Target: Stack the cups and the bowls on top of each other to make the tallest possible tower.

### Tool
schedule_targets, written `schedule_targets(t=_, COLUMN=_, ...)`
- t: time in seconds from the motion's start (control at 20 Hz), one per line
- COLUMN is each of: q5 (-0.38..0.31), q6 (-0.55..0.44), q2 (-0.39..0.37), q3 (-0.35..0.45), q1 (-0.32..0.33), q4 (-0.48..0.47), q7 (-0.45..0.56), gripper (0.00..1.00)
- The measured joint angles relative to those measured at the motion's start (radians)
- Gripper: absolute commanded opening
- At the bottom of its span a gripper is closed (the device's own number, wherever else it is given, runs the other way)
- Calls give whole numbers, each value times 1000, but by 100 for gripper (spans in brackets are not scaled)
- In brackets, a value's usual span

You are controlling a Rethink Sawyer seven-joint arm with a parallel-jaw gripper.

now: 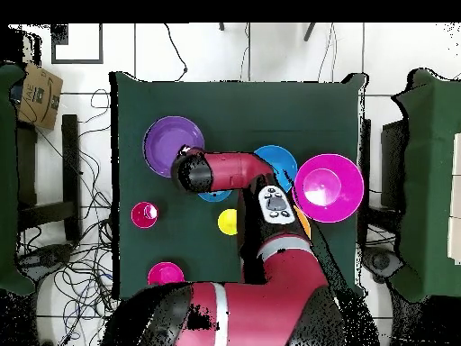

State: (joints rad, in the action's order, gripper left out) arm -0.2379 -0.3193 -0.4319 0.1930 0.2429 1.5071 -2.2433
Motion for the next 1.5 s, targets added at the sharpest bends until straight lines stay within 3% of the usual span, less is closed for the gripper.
schedule_targets(t=0.4, q5=-51, q6=-7, q2=-7, q3=3, q1=67, q4=-2, q7=0, gripper=0)
schedule_targets(t=1.05, q5=-111, q6=-8, q2=-16, q3=11, q1=71, q4=-2, q7=0, gripper=0)
schedule_targets(t=1.1, q5=-117, q6=-8, q2=-16, q3=11, q1=71, q4=-2, q7=0, gripper=100)
schedule_targets(t=1.5, q5=-159, q6=-8, q2=-14, q3=12, q1=71, q4=-2, q7=0, gripper=100)
